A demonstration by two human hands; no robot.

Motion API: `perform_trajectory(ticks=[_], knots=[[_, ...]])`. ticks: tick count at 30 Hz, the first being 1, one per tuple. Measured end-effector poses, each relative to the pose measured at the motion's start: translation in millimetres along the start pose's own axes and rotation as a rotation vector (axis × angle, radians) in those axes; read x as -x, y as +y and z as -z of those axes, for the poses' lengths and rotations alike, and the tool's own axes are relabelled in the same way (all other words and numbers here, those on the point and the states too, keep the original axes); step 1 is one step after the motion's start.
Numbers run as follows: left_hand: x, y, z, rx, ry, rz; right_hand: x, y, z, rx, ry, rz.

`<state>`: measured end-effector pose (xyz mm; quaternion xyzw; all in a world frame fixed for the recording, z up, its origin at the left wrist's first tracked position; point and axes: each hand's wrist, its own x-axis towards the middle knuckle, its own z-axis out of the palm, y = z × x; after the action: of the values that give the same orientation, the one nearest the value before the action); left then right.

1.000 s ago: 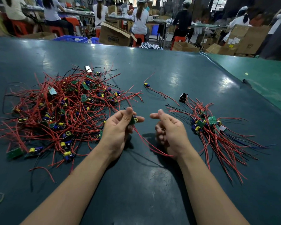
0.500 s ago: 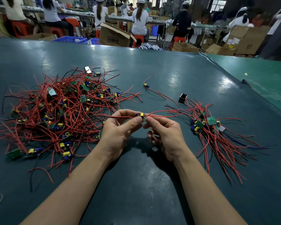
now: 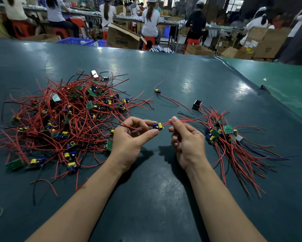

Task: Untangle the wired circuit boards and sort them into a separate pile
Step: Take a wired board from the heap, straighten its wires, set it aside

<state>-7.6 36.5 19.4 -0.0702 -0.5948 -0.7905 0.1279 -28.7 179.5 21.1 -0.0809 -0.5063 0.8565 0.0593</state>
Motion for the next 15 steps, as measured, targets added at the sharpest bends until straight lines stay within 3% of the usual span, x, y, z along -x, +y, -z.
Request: perform_trajectory(ticks=[6,9,12,15], knots=[[-2,2,3,0.051,0.033,-0.046,-10,-8,12,-0.221,0.231,0.011],[-1,1,1,0.038,0.022,-0.078,-11,-10,16,-0.314,0.251,-0.016],[-3,1,0,0.088,0.064,-0.106,-6,-13,15,-0.274,0.085,-0.096],[-7,5,3,0.274,0.158,-0.082,8,-7,0,-0.067,-0.269,-0.194]])
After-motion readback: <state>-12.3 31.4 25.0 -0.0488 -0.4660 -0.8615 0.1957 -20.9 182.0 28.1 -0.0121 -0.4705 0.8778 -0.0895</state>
